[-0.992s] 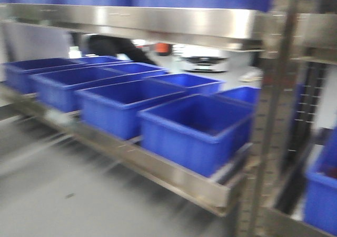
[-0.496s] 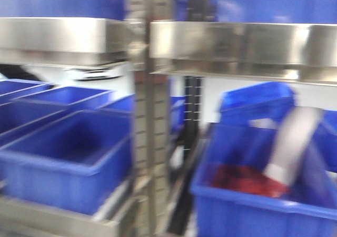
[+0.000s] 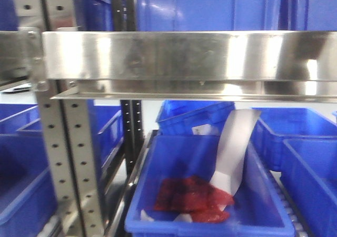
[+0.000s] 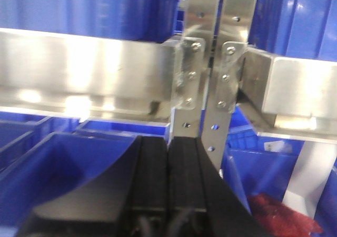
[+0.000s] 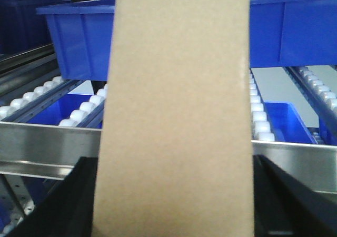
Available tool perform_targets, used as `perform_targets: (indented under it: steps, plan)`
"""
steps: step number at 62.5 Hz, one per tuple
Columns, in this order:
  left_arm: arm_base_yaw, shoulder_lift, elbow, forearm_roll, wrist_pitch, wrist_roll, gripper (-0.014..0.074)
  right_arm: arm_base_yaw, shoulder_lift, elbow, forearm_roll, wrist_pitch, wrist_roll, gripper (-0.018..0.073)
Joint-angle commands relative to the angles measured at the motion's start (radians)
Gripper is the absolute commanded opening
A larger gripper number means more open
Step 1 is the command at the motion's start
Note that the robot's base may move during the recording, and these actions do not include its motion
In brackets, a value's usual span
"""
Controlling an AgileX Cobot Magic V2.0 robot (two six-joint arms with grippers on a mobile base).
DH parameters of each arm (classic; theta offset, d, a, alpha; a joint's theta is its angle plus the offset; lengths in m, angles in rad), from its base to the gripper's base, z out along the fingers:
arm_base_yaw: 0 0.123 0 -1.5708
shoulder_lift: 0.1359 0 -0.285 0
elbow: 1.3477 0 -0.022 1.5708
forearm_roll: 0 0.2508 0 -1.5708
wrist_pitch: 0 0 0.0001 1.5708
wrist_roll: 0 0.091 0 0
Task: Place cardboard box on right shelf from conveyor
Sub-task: 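Turn and drive the base up to the steel shelf with blue bins, then move the held box with the right gripper above the upper shelf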
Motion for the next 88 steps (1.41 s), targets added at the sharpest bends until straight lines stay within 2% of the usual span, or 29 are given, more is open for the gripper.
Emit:
perform_targets:
  steps: [1,88]
  plan:
    - [-0.007,-0.012,-0.004,-0.007,-0.091,-0.005,-0.0119,-0.006,0.011,-0.028,-0.025,-0.104,-0.01,0.0161]
    - [-0.005,-0.012,-0.004,-0.007,-0.091,-0.005,-0.0119,-0.006,0.011,-0.028,-0.025,-0.108,-0.01,0.0161]
